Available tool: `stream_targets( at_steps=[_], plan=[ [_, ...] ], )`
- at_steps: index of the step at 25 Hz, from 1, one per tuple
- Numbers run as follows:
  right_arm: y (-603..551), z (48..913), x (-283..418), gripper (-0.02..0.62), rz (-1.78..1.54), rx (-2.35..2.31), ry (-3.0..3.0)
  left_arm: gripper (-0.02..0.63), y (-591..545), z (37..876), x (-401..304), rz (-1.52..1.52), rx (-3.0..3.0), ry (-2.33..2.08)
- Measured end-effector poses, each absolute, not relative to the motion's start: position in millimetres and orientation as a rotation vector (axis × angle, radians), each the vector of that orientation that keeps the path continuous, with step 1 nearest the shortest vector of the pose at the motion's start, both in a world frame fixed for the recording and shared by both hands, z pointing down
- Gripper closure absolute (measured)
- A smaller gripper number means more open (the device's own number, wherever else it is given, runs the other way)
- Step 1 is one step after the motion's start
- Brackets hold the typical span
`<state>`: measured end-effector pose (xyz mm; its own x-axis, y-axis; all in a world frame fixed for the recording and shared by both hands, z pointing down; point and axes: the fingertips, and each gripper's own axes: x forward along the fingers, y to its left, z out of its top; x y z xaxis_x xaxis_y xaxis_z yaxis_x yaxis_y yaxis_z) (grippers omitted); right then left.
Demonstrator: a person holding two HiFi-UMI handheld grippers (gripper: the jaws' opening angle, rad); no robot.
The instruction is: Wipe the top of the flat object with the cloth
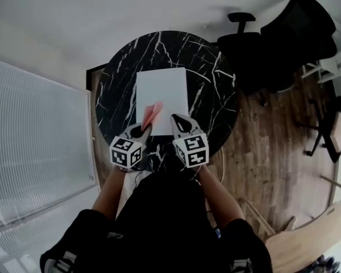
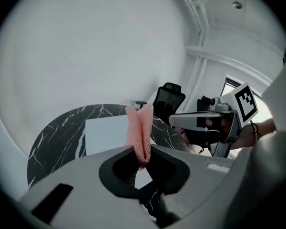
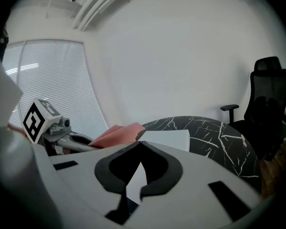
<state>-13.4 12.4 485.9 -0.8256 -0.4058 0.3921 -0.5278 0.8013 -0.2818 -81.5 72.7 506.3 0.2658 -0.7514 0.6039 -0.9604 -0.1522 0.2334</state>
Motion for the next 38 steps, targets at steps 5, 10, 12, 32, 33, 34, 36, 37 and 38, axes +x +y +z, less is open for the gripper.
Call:
stream_targets(
  at_steps=[5,10,12,32,33,34,36,37,38],
  plan=[
    [36.5,445.2,-33.1,0.601,0.465,0.756,-2.734,0.586,96.2,468.5,-106.8,0.276,1.921,-1.696],
    [65.8,398.0,-32.8,0.601,0.386,0.876,-2.767,0.586,132.1,426.5,-116.2,0.212,1.975,-1.800],
    [83.6,373.7,-31.1,0.601,0.365,0.914,-2.786,0.586,150.4,400.3,-113.9,0.187,2.031,-1.824],
    [144.7,212.4,19.9,0.601,-0.116,1.070,-2.941,0.586,193.4,251.7,-96.6,-0.093,2.218,-2.141],
    [144.3,211.3,23.8,0.601,-0.129,1.067,-2.941,0.586,193.7,248.8,-92.3,-0.100,2.220,-2.152],
    [143.6,210.5,27.1,0.601,-0.135,1.064,-2.942,0.586,193.9,246.3,-88.3,-0.105,2.222,-2.161],
    [141.8,207.8,32.4,0.601,-0.145,1.057,-2.947,0.586,193.9,242.4,-82.7,-0.115,2.219,-2.176],
    [140.8,206.1,34.6,0.601,-0.154,1.055,-2.948,0.586,193.8,240.7,-80.7,-0.119,2.217,-2.182],
    [140.3,204.8,36.7,0.601,-0.161,1.054,-2.947,0.586,193.9,239.1,-78.5,-0.121,2.216,-2.185]
  ],
)
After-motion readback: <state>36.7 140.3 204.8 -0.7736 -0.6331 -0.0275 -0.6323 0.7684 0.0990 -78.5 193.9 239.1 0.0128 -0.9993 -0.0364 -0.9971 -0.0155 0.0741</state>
